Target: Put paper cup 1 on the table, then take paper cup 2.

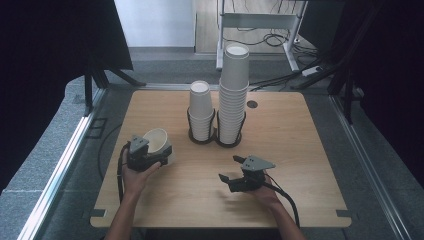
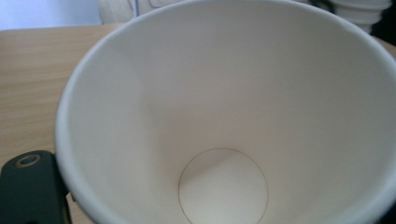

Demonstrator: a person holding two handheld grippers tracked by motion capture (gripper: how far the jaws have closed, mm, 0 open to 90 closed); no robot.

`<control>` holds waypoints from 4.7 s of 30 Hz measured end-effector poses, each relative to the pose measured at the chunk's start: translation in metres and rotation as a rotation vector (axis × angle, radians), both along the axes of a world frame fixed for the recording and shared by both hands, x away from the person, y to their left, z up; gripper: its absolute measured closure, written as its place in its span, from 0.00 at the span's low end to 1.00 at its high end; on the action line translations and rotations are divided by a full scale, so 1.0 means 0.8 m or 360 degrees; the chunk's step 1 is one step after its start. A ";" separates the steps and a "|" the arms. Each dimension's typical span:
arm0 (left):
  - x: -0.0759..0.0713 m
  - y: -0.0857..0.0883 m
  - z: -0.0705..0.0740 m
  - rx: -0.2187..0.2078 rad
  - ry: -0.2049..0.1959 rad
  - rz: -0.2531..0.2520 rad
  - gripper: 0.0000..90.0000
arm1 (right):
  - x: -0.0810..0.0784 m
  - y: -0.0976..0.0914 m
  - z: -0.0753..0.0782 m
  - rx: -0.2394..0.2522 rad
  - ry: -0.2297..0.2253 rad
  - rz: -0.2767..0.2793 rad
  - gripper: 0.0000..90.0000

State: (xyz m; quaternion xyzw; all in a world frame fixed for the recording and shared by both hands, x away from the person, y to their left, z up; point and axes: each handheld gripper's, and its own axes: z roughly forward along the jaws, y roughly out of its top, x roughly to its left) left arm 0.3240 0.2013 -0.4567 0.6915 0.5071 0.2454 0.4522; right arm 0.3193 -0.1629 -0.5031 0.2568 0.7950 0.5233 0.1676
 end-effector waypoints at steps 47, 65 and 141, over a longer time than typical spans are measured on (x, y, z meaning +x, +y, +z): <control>0.016 -0.006 -0.029 0.0322 0.0106 0.0158 0.10 | -0.001 0.002 -0.005 -0.0030 0.0002 0.0007 0.15; -0.013 -0.004 -0.003 0.0224 0.0058 0.0231 0.01 | 0.000 0.003 -0.007 -0.0041 0.0003 0.0004 0.15; 0.032 -0.105 0.077 -0.0203 -0.0035 -0.0602 0.17 | 0.051 -0.055 0.077 0.0136 -0.0102 -0.0220 0.16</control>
